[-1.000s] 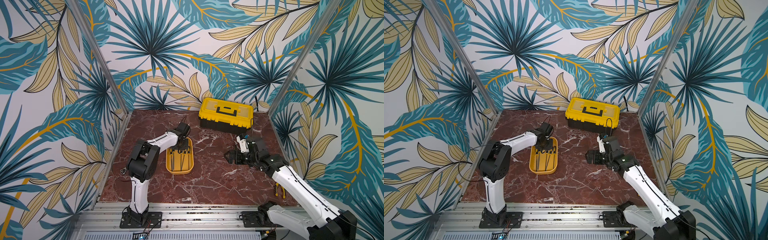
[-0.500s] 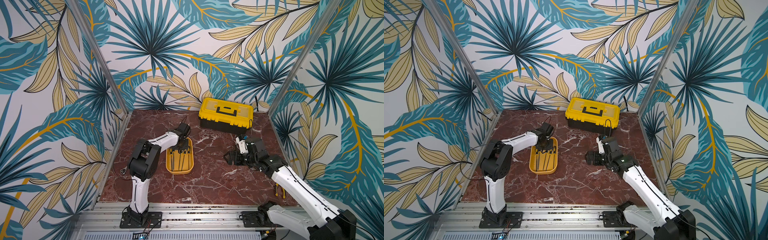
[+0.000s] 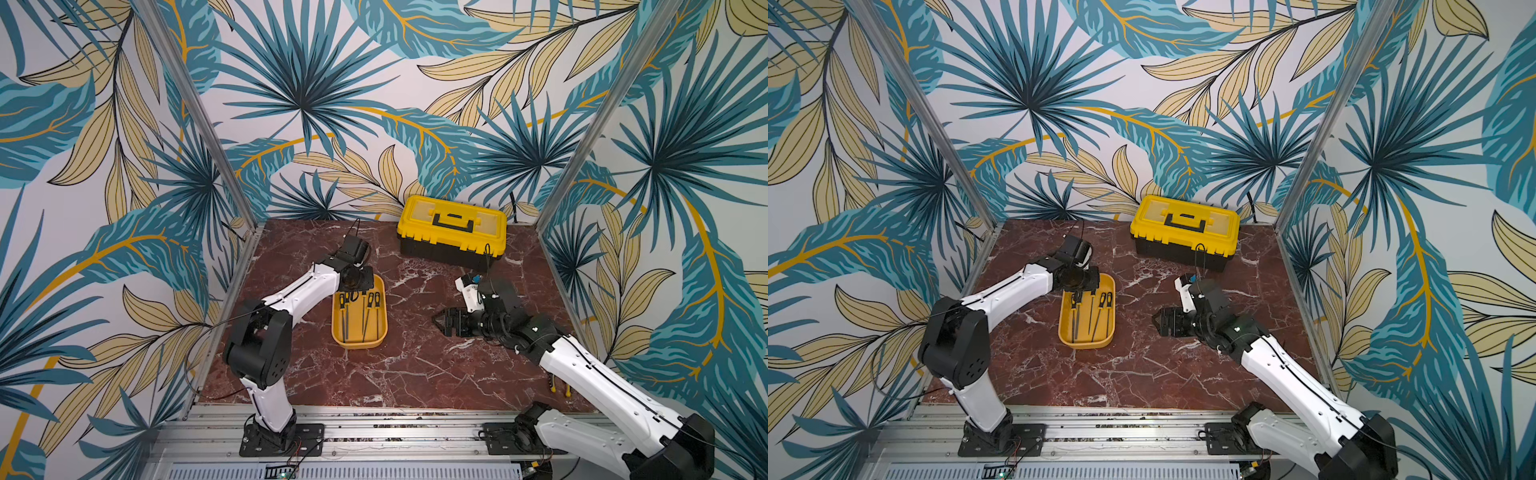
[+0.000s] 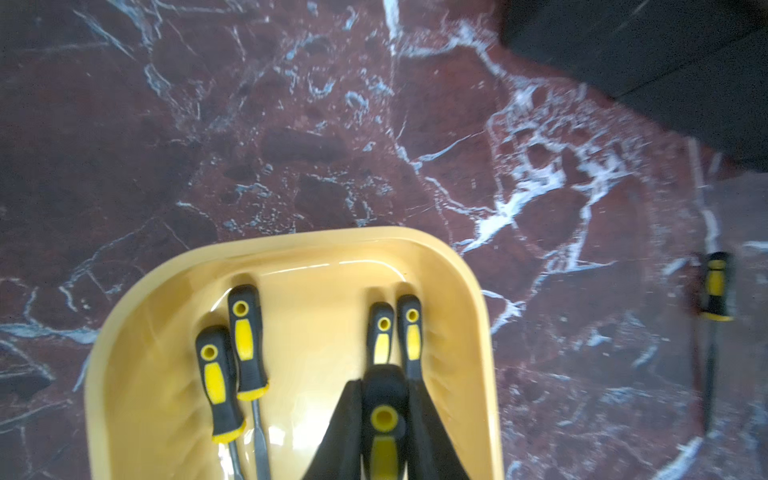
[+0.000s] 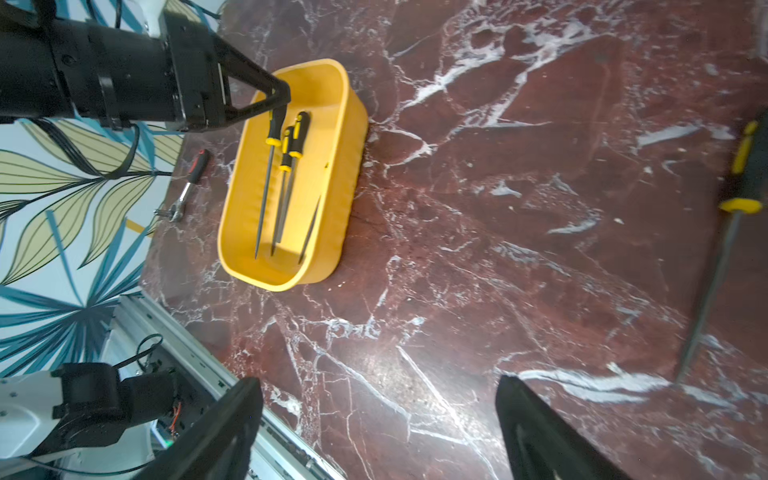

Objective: Take the file tool out of the storage box
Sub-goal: Pick up the file tool from the storage box.

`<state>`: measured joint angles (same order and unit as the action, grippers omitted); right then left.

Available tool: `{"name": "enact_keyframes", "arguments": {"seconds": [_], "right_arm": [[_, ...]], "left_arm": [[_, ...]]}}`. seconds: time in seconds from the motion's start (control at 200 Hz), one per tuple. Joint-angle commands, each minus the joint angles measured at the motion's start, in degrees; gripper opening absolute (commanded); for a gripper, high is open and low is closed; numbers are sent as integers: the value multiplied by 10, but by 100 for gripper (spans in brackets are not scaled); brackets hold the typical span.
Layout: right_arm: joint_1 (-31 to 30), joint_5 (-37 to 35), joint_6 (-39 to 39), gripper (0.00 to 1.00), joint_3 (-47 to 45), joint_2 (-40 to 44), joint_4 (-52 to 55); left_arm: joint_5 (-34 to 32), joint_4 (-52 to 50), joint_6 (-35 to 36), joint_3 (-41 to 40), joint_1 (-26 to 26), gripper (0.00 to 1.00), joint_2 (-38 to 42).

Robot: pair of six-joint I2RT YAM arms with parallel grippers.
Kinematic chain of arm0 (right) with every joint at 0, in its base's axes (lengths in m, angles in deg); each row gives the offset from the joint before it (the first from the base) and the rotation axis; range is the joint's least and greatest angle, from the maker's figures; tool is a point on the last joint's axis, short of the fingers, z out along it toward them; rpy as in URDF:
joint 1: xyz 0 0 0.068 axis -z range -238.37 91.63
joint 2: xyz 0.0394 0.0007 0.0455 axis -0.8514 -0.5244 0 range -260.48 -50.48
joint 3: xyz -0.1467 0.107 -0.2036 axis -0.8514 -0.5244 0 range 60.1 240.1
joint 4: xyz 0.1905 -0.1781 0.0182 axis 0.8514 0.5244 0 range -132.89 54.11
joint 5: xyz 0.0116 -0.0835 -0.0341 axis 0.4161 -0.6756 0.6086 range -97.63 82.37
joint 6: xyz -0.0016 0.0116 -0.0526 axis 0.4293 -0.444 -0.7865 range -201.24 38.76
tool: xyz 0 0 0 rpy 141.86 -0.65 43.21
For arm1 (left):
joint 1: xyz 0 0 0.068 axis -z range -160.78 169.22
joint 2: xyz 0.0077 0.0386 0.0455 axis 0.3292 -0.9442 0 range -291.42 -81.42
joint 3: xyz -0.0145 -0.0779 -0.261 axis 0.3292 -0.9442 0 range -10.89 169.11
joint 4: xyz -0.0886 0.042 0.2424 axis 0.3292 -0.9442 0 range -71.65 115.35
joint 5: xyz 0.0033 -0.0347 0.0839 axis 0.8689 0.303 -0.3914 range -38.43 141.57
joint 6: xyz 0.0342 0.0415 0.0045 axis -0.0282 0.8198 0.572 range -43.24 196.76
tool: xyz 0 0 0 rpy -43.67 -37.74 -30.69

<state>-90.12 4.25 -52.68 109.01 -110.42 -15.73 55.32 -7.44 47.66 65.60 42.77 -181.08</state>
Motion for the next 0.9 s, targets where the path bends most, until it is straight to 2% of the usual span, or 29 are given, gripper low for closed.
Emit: {"name": "enact_keyframes", "arguments": {"seconds": [0.0,0.155,0.341,0.656,0.711,0.896], "right_arm": [[-23,20,56,87,-11,-15,-60],[-68,21,88,79,8,-58,-108],[-109,-3,98,65,47,-111,-119],[-140,17,110,44,95,-198,-141],[-158,18,110,43,103,-206,-141],[-166,23,110,37,116,-226,-137]], "left_arm": [[51,33,-50,-41,-2,13,43],[92,92,-120,-96,-2,13,88],[124,120,-175,-126,-3,13,112],[173,138,-225,-142,-2,12,129],[175,139,-229,-144,-2,12,132],[182,143,-234,-147,-2,12,139]]}}
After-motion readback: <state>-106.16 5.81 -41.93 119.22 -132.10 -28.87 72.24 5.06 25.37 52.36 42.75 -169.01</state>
